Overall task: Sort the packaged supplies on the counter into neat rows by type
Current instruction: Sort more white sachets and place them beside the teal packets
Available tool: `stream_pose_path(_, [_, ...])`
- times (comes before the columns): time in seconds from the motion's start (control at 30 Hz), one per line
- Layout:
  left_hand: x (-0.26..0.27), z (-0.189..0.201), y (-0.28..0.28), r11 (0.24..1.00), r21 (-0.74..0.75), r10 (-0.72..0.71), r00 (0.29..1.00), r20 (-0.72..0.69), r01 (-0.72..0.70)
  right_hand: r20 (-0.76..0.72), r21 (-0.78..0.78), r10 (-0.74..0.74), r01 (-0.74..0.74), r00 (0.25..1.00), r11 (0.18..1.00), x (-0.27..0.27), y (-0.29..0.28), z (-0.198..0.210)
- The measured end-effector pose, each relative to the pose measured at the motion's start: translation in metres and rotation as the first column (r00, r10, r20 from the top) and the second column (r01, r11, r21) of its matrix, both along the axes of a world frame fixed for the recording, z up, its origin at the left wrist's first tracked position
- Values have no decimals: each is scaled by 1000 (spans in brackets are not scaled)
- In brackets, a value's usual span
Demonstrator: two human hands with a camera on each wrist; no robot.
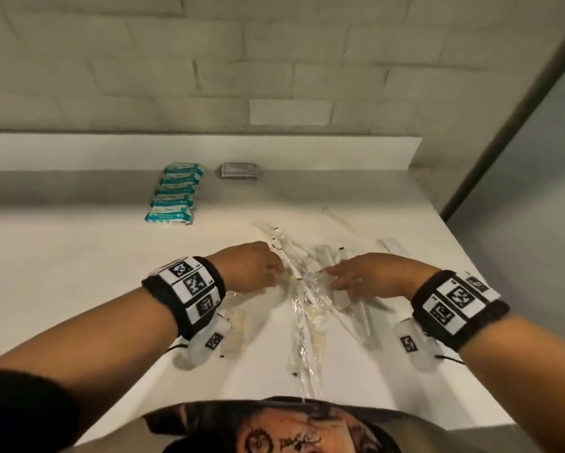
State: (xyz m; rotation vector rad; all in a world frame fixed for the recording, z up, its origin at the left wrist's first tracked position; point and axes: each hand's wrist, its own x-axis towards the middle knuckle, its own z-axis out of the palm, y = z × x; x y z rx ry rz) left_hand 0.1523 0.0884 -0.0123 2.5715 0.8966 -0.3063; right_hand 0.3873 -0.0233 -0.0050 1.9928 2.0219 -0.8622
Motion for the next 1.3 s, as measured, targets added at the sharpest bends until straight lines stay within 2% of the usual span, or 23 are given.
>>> stream_pose_path(0.1, [13, -8, -13, 991, 101, -97, 994, 48, 92, -132, 4, -77, 78, 988, 997, 9, -19, -3])
stream_pose_path(0.17, [27, -12, -21, 962, 151, -229, 973, -18, 229, -162, -22, -87, 85, 983, 996, 10, -30, -6])
stream_pose_path(0.23, [38, -16, -24, 944, 143, -283, 952, -116, 298, -173, -11, -98, 98, 980, 995, 13, -40, -12])
stream_pose_path(0.37, [36, -16, -23, 952, 205, -197, 968, -156, 227, -135, 85, -212, 224, 968, 971, 34, -57, -7])
stream_pose_path(0.5, [36, -12, -19, 938, 336, -83, 996, -22, 86, -59, 179, -259, 265, 964, 947, 49, -63, -1])
stream_pose_path(0.6, [57, -13, -7, 940, 341, -60, 996, 66, 33, 37, 218, -267, 252, 963, 943, 59, -54, -5])
stream_pose_path(0.67, [74, -16, 3, 930, 361, -85, 996, 18, 72, 98, 263, -326, 292, 940, 920, 71, -48, -6])
stream_pose_path(0.77, [95, -18, 8, 898, 383, -145, 967, -208, 217, 162, 223, -427, 388, 890, 894, 97, -50, 0])
stream_pose_path(0.87, [107, -22, 6, 894, 400, -127, 969, -211, 204, 257, -26, -323, 341, 911, 940, 115, -63, 0])
stream_pose_path(0.93, [110, -24, 2, 905, 403, -71, 983, -167, 134, 280, -84, -209, 241, 937, 967, 116, -70, -7])
stream_pose_path(1.13, [119, -15, -3, 962, 272, 20, 990, -140, 19, 298, 90, -130, 107, 946, 990, 116, -59, -21])
stream_pose_path(1.23, [115, -9, 2, 995, 99, -3, 990, -139, 17, 303, 145, -66, 23, 951, 989, 115, -54, -20])
stream_pose_path(1.3, [111, -3, 5, 999, -37, -42, 970, -239, 34, 274, 165, 43, -92, 961, 982, 111, -54, -24])
